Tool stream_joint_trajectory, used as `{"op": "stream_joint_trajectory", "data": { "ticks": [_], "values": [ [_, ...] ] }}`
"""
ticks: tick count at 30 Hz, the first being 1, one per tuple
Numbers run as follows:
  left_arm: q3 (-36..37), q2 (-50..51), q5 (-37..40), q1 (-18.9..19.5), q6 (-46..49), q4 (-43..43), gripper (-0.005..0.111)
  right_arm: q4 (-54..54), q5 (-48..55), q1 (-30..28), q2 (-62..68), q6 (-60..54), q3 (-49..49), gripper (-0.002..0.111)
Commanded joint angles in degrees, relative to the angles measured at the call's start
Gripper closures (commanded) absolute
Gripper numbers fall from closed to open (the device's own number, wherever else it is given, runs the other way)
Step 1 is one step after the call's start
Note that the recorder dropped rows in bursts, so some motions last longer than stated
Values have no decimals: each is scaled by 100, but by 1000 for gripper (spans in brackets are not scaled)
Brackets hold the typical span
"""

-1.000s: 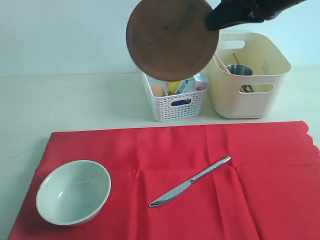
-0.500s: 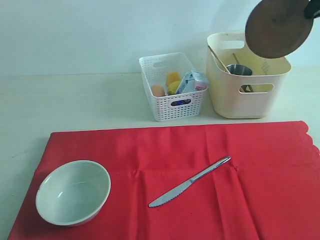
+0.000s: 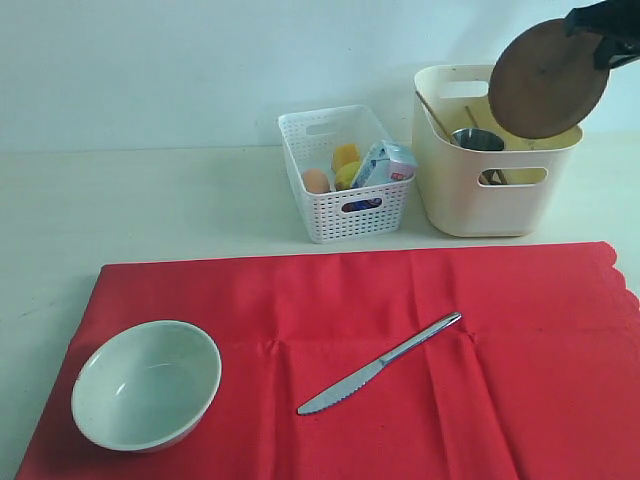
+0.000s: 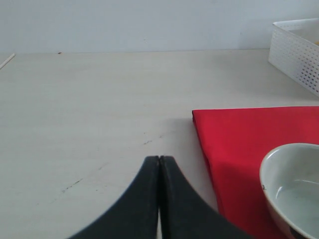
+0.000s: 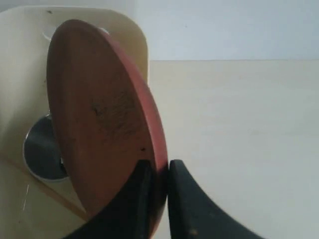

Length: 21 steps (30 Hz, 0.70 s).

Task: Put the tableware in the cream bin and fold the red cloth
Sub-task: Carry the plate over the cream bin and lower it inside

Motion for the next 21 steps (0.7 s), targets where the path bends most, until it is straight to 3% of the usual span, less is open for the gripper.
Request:
{"op": "stream_joint_trajectory", "data": {
  "ticks": [1,11,14,21],
  "values": [
    [14,-34,-45,12,-4,8,107,-62,-297,104,-2,72,-54,108],
    [14,-34,-45,12,-4,8,107,-448,-202,202,329,471,-54,104],
    [14,-34,-45,12,-4,8,107,-448,-202,202,302,508,-54,92],
    [14,-34,-45,12,-4,8,107,-365,-202,202,-63,523,-54,48]
  ]
}}
